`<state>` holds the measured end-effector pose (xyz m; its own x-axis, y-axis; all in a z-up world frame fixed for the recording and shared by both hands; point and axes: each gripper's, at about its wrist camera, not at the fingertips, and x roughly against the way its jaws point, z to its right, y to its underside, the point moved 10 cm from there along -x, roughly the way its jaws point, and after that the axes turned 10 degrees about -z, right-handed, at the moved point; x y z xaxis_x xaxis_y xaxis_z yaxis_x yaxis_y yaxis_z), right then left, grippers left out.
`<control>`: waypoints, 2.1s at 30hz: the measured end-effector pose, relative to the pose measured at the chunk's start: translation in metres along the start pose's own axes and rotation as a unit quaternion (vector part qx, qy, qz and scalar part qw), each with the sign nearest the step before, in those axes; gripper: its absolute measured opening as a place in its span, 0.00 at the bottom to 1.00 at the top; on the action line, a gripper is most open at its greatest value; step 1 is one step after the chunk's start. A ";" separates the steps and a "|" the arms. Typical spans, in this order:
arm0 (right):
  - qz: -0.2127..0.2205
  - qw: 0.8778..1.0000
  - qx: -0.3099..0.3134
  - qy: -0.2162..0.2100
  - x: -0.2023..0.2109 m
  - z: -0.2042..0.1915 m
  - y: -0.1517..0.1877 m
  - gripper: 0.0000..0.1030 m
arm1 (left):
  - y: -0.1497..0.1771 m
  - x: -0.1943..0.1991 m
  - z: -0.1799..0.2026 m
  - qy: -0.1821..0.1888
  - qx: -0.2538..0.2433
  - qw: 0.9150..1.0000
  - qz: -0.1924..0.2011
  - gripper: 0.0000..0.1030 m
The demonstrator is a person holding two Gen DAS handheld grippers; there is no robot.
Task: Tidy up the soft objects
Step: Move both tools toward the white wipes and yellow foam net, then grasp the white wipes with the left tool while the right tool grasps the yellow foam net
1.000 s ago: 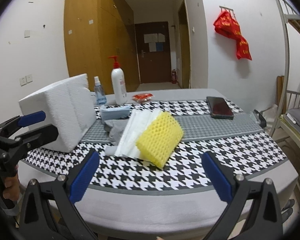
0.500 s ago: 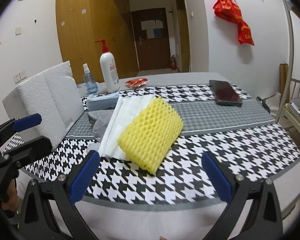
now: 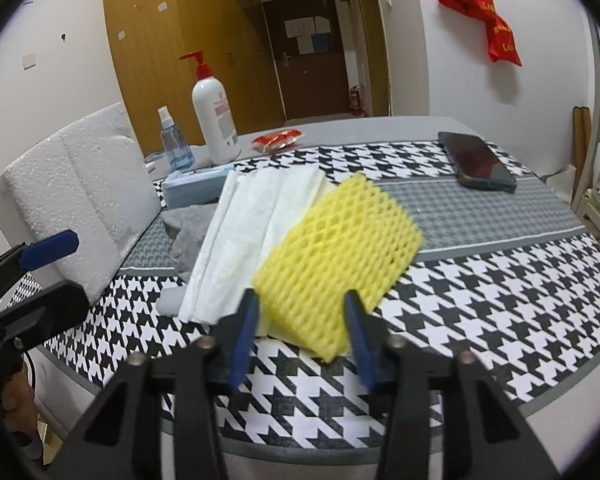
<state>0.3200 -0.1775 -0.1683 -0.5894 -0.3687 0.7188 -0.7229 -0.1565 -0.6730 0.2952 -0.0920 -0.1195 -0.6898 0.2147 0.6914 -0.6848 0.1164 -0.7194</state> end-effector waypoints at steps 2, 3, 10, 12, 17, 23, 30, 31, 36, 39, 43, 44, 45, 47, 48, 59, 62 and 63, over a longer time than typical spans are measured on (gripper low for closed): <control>-0.003 1.000 -0.004 0.002 -0.001 0.003 0.001 0.27 | -0.001 -0.002 0.002 0.001 -0.002 1.000 -0.001 0.99; -0.002 1.000 -0.008 0.002 0.001 0.006 0.001 0.23 | -0.001 -0.003 0.003 0.001 -0.003 1.000 -0.002 0.99; 0.004 1.000 -0.016 0.020 0.021 0.022 0.010 0.14 | -0.004 -0.012 0.016 0.008 -0.016 1.000 -0.014 0.99; 0.006 0.999 -0.020 0.032 0.027 0.029 0.014 0.14 | -0.004 -0.016 0.021 0.010 -0.019 1.000 -0.022 0.99; 0.007 0.997 -0.044 0.057 0.035 0.054 0.022 0.14 | -0.008 -0.029 0.030 -0.006 -0.028 0.999 -0.037 0.99; 0.018 0.994 -0.078 0.069 0.046 0.086 0.030 0.14 | -0.012 -0.050 0.040 -0.005 -0.027 0.998 -0.057 0.98; 0.019 0.995 -0.081 0.057 0.046 0.090 0.034 0.14 | -0.015 -0.073 0.043 -0.012 -0.022 0.996 -0.080 0.80; 0.020 0.995 -0.079 0.054 0.046 0.088 0.034 0.14 | -0.014 -0.076 0.044 -0.015 -0.021 0.996 -0.086 0.77; 0.018 0.996 -0.070 0.049 0.044 0.085 0.035 0.24 | -0.012 -0.089 0.043 -0.022 -0.014 0.994 -0.106 0.58; 0.020 0.996 -0.071 0.046 0.044 0.086 0.036 0.41 | -0.010 -0.093 0.041 -0.023 -0.010 0.993 -0.115 0.37; 0.021 0.997 -0.068 0.042 0.044 0.085 0.036 0.50 | -0.013 -0.091 0.043 -0.018 -0.013 0.994 -0.106 0.11; 0.021 0.997 -0.068 0.042 0.043 0.085 0.037 0.54 | -0.013 -0.091 0.045 -0.013 -0.018 0.994 -0.105 0.11; 0.020 0.996 -0.070 0.044 0.043 0.086 0.038 0.56 | -0.013 -0.089 0.047 -0.008 -0.021 0.994 -0.104 0.09; 0.020 0.996 -0.071 0.044 0.044 0.086 0.039 0.57 | -0.013 -0.084 0.055 0.010 -0.031 0.994 -0.102 0.07; 0.019 0.996 -0.072 0.044 0.044 0.086 0.039 0.57 | -0.012 -0.081 0.059 0.019 -0.036 0.994 -0.101 0.07; 0.030 0.995 -0.074 0.056 0.061 0.083 0.039 0.58 | 0.002 -0.025 0.075 0.058 -0.077 0.992 -0.077 0.07; 0.034 0.995 -0.070 0.056 0.065 0.075 0.038 0.58 | 0.007 -0.015 0.062 0.039 -0.073 0.994 -0.070 0.07; 0.033 0.996 -0.069 0.053 0.066 0.070 0.038 0.58 | 0.009 -0.013 0.058 0.034 -0.072 0.994 -0.073 0.07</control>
<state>0.2791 -0.2723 -0.1586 -0.6669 -0.2742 0.6928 -0.7193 -0.0056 -0.6947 0.2840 -0.1500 -0.1312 -0.5644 0.2504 0.7866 -0.7320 0.2887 -0.6172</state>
